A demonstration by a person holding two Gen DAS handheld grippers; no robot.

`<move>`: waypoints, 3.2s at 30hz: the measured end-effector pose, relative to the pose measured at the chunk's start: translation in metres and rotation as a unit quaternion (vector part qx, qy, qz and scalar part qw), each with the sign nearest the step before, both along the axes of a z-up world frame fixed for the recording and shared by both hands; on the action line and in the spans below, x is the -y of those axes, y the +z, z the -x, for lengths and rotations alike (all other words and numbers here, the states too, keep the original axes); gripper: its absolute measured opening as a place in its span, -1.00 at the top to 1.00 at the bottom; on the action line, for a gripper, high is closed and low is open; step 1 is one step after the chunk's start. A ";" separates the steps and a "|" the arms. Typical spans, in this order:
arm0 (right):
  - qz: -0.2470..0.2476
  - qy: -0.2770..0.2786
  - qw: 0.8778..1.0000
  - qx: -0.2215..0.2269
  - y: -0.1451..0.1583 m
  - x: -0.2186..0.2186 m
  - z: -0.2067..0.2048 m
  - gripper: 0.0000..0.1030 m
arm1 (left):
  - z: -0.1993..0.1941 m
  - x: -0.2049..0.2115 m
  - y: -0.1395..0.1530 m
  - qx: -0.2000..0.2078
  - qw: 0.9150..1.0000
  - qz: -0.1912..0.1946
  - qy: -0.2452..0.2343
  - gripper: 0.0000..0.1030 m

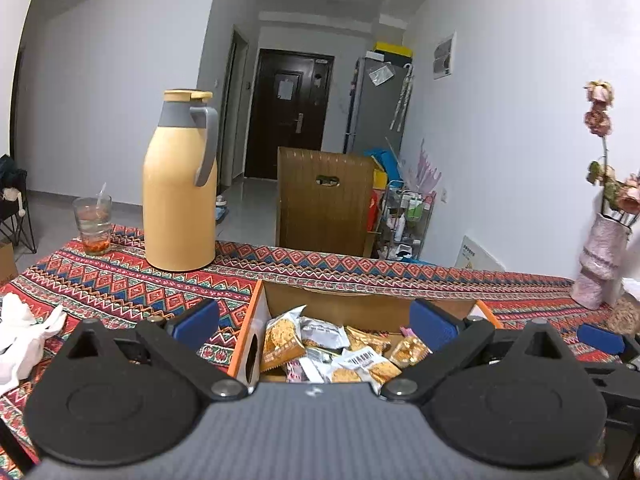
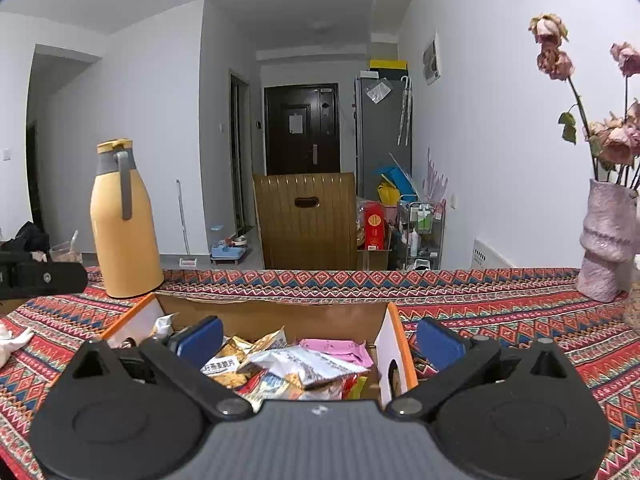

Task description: Organize snacks

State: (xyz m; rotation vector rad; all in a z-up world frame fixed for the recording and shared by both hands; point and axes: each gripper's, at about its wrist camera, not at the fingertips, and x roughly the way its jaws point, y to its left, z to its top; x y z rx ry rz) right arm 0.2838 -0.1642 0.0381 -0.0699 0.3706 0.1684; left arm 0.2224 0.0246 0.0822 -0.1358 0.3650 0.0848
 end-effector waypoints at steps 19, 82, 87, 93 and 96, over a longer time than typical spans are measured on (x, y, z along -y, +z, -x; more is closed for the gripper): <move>-0.008 0.023 1.000 0.003 0.009 0.024 0.126 -1.00 | 0.125 0.011 -0.016 0.008 0.999 -0.027 -0.039 -1.00; -0.015 0.029 0.997 -0.076 -0.055 0.041 0.186 -1.00 | 0.177 0.004 -0.085 -0.069 0.996 -0.001 -0.062 -1.00; -0.015 0.029 0.997 -0.076 -0.055 0.041 0.186 -1.00 | 0.177 0.004 -0.085 -0.069 0.996 -0.001 -0.062 -1.00; -0.015 0.029 0.997 -0.076 -0.055 0.041 0.186 -1.00 | 0.177 0.004 -0.085 -0.070 0.996 0.000 -0.062 -1.00; -0.015 0.029 0.997 -0.076 -0.055 0.041 0.186 -1.00 | 0.177 0.004 -0.085 -0.069 0.996 0.000 -0.062 -1.00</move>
